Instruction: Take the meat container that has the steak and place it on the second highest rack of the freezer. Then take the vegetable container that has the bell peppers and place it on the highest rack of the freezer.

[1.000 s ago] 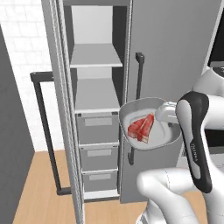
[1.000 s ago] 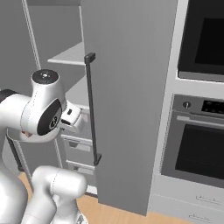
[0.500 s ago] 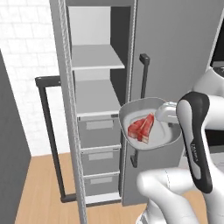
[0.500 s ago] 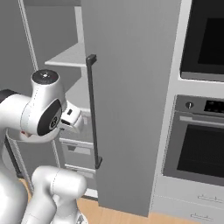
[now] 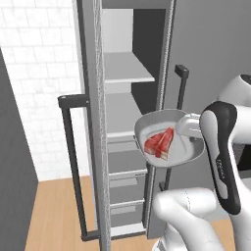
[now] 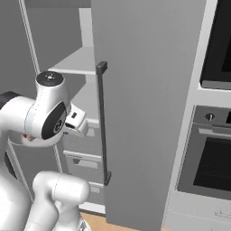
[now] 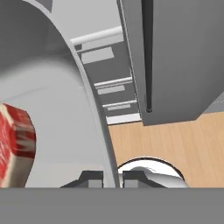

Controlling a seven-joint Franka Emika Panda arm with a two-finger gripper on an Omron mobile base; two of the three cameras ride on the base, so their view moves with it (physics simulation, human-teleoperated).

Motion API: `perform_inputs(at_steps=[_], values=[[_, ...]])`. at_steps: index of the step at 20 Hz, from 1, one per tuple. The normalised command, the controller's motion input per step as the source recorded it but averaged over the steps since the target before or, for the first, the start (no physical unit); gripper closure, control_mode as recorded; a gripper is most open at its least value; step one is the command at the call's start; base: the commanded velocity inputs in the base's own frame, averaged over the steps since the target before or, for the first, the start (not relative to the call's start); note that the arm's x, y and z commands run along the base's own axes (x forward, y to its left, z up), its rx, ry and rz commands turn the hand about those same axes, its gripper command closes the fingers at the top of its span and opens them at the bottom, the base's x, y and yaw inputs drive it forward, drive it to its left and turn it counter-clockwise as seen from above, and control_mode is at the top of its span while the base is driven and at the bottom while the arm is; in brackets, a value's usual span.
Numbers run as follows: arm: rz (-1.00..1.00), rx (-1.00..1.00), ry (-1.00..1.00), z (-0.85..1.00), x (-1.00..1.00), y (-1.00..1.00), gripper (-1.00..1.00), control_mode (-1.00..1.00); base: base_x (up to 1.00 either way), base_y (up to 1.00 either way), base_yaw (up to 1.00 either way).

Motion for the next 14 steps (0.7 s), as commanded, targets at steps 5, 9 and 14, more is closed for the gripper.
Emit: perform_inputs(at_steps=[5, 9, 14], values=[[0.00, 0.00, 0.00, 0.00, 0.00, 0.00, 1.00, 1.00, -0.10, 0.38, 0.00], [0.00, 0.00, 0.00, 0.00, 0.00, 0.00, 1.00, 1.00, 0.05, 0.00, -0.04], [-0.09, 0.00, -0.03, 0.00, 0.17, 0.00, 1.00, -1.00, 0.00, 0.00, 0.00]])
